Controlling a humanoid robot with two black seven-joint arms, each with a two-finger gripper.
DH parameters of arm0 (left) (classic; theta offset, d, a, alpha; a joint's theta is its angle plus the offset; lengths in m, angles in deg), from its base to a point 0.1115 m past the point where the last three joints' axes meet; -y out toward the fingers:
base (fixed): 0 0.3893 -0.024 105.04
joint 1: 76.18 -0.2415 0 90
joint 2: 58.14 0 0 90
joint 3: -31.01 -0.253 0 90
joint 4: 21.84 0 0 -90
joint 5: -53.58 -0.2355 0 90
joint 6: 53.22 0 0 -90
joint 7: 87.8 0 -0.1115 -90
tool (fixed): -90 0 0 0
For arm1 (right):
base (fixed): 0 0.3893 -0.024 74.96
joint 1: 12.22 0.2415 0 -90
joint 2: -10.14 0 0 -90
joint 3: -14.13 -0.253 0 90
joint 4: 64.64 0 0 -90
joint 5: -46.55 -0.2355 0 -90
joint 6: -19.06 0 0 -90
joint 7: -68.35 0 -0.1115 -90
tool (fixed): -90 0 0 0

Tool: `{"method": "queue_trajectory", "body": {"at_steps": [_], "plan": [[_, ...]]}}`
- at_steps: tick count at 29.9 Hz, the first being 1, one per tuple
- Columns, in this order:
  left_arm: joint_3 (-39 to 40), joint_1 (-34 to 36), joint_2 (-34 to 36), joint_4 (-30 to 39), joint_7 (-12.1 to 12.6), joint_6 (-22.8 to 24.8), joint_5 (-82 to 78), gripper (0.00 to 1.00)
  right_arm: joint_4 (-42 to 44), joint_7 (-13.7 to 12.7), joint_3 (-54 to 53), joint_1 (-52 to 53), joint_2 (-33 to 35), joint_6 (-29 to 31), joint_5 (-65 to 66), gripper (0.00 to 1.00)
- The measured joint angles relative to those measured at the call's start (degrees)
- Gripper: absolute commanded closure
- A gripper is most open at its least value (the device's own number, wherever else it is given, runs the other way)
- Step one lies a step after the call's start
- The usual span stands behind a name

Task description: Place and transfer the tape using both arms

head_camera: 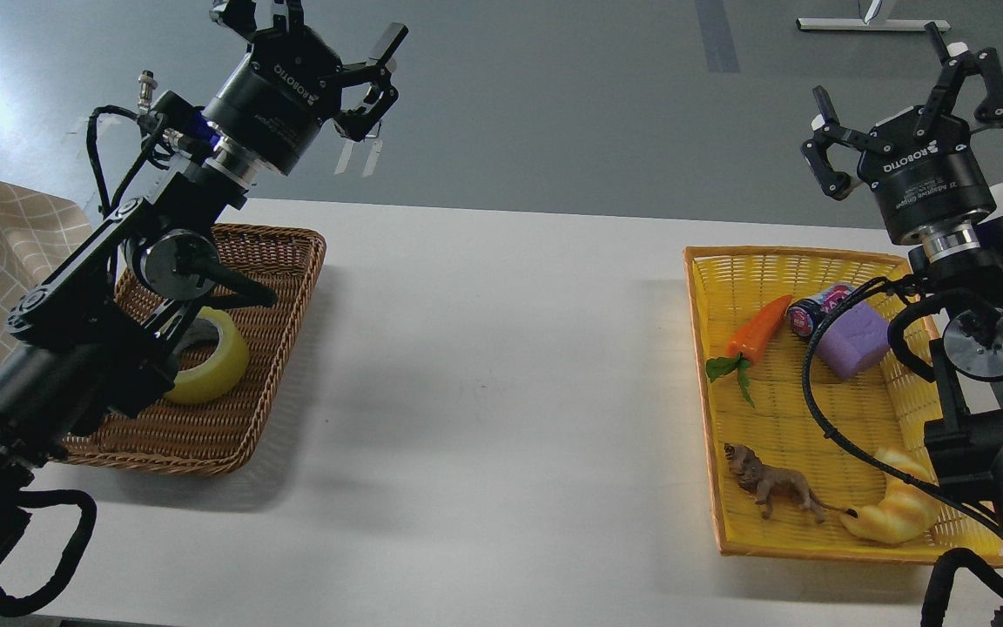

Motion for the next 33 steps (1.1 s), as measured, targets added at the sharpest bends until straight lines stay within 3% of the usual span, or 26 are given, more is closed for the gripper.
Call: {"method": "queue_trajectory", "body": {"at_steps": [33], "plan": [[2.8, -2.6, -1.4, 1.7, 0.3, 0.0, 0.4, 0.02, -0.1, 0.7, 2.7, 0.9, -4.3, 0.0, -0.2, 0.01]]}}
